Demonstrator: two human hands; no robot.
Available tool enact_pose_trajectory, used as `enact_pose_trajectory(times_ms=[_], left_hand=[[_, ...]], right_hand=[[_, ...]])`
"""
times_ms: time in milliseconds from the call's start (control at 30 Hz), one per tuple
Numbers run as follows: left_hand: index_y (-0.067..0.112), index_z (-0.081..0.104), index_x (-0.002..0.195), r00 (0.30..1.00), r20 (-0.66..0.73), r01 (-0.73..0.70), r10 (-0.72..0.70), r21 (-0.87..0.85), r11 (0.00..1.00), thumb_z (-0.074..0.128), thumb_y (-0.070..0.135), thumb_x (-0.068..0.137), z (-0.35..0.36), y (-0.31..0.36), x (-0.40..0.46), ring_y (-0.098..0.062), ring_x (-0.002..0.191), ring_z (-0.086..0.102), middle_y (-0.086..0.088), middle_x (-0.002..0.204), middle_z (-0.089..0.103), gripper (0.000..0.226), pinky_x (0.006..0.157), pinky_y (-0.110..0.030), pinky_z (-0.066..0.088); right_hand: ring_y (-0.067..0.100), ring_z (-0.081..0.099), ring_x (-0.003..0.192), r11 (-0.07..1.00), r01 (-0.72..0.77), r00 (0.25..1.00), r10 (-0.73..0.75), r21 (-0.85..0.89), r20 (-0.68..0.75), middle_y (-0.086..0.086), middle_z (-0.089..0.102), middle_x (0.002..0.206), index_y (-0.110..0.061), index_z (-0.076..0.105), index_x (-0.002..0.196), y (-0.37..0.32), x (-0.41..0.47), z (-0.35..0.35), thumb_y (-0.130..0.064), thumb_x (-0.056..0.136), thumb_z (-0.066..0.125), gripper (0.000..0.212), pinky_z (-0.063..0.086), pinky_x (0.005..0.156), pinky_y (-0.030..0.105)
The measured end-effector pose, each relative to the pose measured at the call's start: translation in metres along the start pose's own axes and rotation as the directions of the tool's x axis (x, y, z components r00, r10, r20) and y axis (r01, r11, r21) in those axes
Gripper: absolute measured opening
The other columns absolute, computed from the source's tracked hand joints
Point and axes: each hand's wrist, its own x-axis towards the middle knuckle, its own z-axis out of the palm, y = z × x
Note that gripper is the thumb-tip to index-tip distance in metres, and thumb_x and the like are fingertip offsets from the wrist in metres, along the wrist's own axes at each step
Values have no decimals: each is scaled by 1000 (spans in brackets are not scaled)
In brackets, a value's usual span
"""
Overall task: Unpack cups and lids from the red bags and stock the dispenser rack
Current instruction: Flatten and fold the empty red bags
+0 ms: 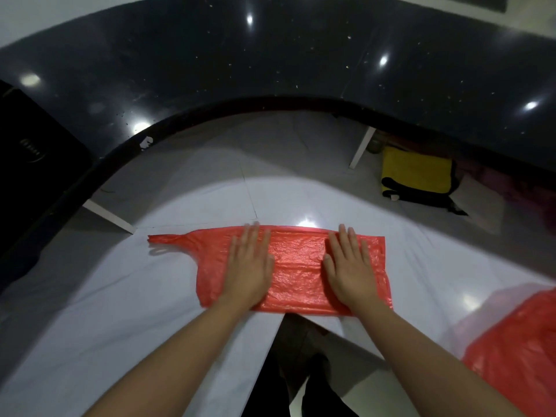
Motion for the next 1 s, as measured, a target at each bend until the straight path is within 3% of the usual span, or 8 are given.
enact_pose_trajectory(times_ms=[167,333,467,633,800,1000], left_hand=[[27,-3,160,993,101,-51,57,-60,997,5,46,105,37,93,5,-17,151,-28,0,168,-16,59,124,-47,-9],[27,1,162,987,117,-115,108,50,992,5,45,107,53,106,7,-19,153,-23,0,169,-11,58,124,-51,-7],[31,14,161,996,76,-53,51,24,998,12,47,106,40,59,10,-21,156,-7,0,170,3,58,125,-51,2],[27,22,160,988,13,151,-152,56,987,20,45,103,16,-42,6,-26,156,7,-4,169,13,60,125,-49,8],[35,5,161,944,-17,330,-330,-3,944,5,54,104,3,-132,-9,-15,155,-10,3,170,-2,60,126,-47,2],[34,6,161,945,-20,325,-325,-37,945,7,55,104,-5,-145,-12,-13,155,-12,2,170,-4,61,126,-44,-2]], right_hand=[[13,-18,153,998,-10,999,8,67,32,2,-8,169,-19,2,161,-3,-4,14,-38,107,5,57,-8,126,38],[12,-10,155,999,-9,1000,11,50,-26,-1,-1,169,-18,9,161,7,-7,19,-40,106,2,60,2,127,40],[12,-10,155,998,-55,998,55,35,-14,-3,0,169,-25,6,162,8,-5,20,-46,107,3,59,0,127,43],[13,-13,155,998,-68,998,68,5,4,-4,-3,169,-30,3,161,7,-5,18,-50,106,0,59,-4,126,44],[12,-15,154,998,-61,998,62,-22,25,-5,-6,169,-31,-1,161,8,-5,17,-52,105,-1,59,-6,126,43],[14,-20,153,998,-51,996,53,-34,69,-4,-12,169,-31,-8,160,7,-5,13,-53,105,-3,60,-9,125,44]])
